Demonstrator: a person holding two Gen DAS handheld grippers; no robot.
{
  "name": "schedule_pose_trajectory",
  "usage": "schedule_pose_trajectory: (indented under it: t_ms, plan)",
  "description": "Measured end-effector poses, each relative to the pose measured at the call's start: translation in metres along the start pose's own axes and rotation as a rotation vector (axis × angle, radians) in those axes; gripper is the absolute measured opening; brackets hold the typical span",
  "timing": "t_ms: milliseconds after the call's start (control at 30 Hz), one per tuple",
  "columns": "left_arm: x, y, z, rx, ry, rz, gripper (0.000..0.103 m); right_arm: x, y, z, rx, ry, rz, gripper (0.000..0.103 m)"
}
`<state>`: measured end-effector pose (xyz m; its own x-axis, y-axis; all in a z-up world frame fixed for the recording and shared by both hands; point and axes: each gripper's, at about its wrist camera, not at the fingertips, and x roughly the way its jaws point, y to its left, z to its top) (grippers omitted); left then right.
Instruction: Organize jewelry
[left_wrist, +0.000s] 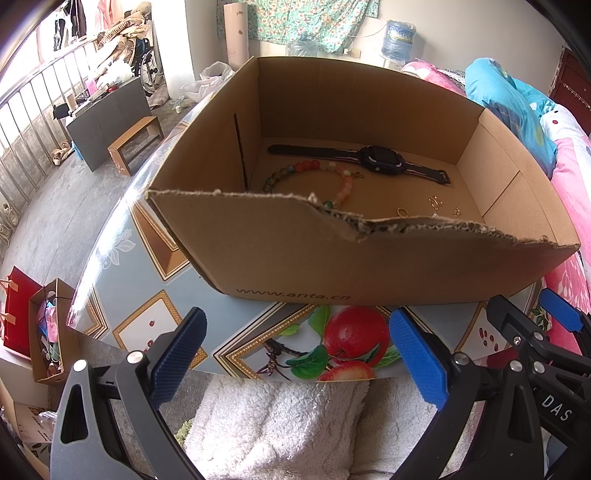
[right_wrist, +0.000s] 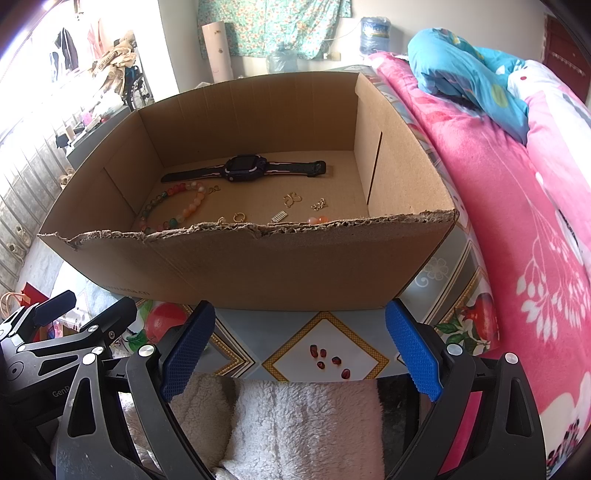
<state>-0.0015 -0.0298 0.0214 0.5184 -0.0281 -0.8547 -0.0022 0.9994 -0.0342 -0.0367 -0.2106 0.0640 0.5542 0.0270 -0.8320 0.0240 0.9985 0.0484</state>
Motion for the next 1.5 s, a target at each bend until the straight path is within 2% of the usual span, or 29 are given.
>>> schedule_pose_trajectory:
  t_ms: [1500]
  plan:
    - [0.0002, -0.0031, -0.0005, -0.007, 0.009, 0.001, 0.097, -0.0005, -0.0004, -0.0003, 0.002, 0.003, 0.0, 0.089]
